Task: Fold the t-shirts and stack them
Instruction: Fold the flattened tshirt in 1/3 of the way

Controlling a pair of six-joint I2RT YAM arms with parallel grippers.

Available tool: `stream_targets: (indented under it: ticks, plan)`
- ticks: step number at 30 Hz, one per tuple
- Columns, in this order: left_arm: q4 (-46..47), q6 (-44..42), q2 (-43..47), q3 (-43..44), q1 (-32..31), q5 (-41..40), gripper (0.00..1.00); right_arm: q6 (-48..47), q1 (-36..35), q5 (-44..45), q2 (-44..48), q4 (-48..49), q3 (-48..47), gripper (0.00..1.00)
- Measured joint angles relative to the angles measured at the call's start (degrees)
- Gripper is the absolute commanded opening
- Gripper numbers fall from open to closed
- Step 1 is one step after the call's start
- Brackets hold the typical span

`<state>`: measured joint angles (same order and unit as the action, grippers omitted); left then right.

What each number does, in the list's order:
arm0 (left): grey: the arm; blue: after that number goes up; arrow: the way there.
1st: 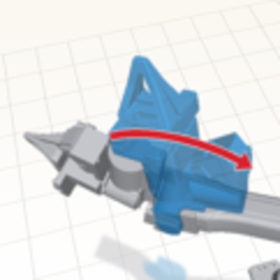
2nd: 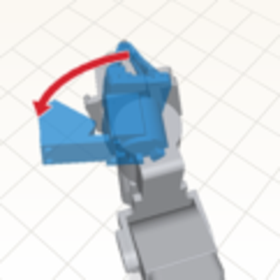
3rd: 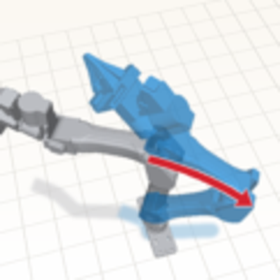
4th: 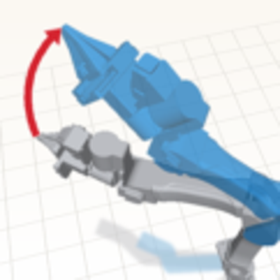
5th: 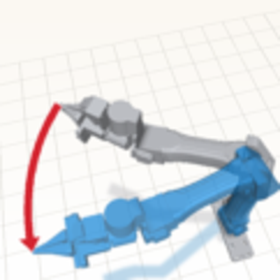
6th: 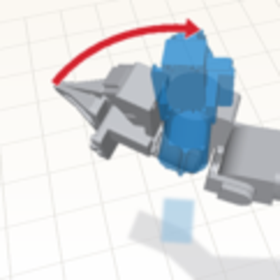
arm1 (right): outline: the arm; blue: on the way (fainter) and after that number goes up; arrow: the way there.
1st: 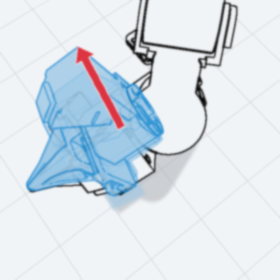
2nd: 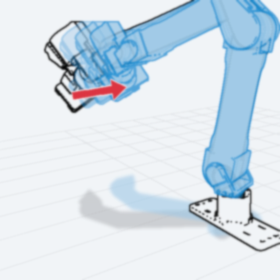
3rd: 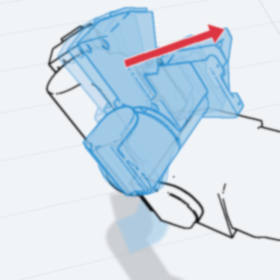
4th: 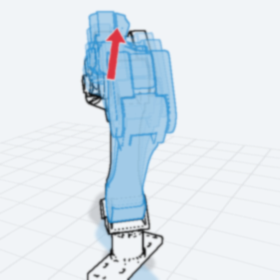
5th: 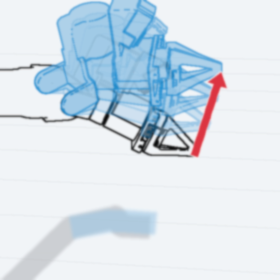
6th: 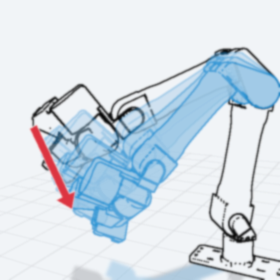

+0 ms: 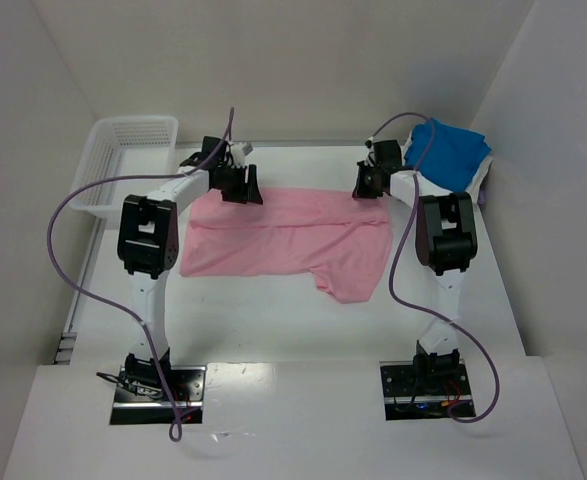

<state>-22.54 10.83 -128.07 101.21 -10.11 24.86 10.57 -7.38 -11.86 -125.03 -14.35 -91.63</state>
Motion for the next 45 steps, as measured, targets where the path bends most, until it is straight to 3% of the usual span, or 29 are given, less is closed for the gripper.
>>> stream_targets:
  ticks: [10, 15, 24, 33, 35, 39, 45]
  plan:
    - [-0.47, 0.11, -2.11, 1.61, -0.91, -3.66, 0.83, 0.02, -0.07, 0.31, -0.02, -1.66, -0.86, 0.00]
    - [-0.95, 0.44, -3.19, 3.15, -1.03, -4.83, 0.86, 0.04, -0.11, 0.24, 3.39, -2.22, 3.05, 0.00]
    - [-1.34, 1.54, -4.55, 5.30, -1.03, -5.29, 0.90, 1.37, -0.37, -1.13, 19.00, -2.84, 13.73, 0.00]
    - [-1.38, 1.57, -5.03, 6.08, -1.31, -5.31, 0.91, 4.95, -4.91, -3.25, 31.87, -3.46, 26.50, 0.01]
    - [-1.40, 1.49, -5.03, 6.09, -1.31, -5.35, 0.91, 6.19, -6.71, -3.47, 33.73, -5.14, 29.73, 0.10]
    - [-1.43, 1.49, -5.05, 6.13, -1.31, -5.33, 0.91, 8.99, -9.08, -3.23, 36.51, -10.65, 32.66, 0.41]
    - [-1.49, 1.40, -5.18, 6.30, -1.31, -5.33, 0.92, 11.47, -9.09, 0.13, 41.01, -15.00, 32.58, 0.72]
